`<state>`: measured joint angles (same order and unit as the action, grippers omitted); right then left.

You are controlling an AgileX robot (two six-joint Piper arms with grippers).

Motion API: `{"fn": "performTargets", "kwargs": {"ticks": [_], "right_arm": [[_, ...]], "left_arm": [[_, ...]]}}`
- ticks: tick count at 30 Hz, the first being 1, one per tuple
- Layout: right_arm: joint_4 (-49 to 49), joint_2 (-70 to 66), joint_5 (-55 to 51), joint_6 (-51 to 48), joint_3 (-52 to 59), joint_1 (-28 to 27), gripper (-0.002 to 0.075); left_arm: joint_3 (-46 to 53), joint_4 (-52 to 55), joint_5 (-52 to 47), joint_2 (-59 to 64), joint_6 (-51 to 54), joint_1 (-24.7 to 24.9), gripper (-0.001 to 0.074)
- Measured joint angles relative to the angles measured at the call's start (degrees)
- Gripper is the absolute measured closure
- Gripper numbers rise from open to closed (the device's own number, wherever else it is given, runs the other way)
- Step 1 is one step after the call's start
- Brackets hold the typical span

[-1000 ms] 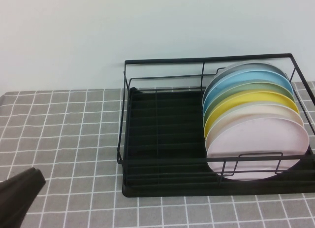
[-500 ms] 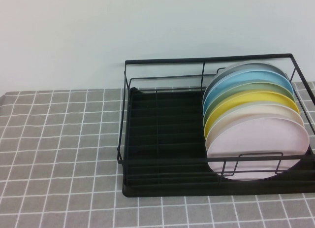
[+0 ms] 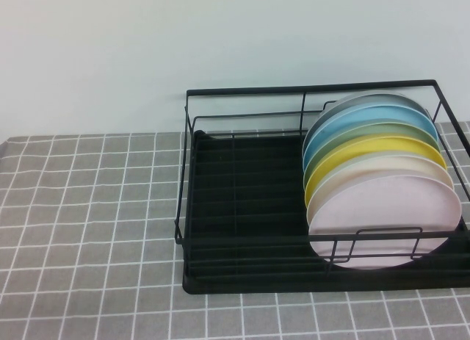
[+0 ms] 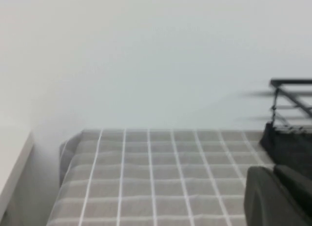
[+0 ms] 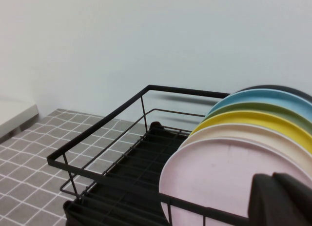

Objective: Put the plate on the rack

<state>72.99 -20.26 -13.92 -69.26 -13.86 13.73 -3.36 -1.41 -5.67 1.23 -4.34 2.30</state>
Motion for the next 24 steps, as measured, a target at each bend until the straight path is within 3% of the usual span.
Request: {"fn": "performTargets", "kwargs": {"ticks": [5,10,24], "right_arm": [[0.00,0.00,0.00,0.00,0.00,0.00,0.0729],[0.00,0.00,0.00,0.00,0.00,0.00,0.0729],[0.00,0.00,0.00,0.00,0.00,0.00,0.0729]], "left_arm": [[5.25,0.92,-0.81,-2.13,0.20,0.00,0.0735],[5.32,0.14,-12.64,-2.79,3.56,0.00,0.0735],[5.32,-0.81,-11.73,-2.79,4.96,-0.03,0.0735]]}}
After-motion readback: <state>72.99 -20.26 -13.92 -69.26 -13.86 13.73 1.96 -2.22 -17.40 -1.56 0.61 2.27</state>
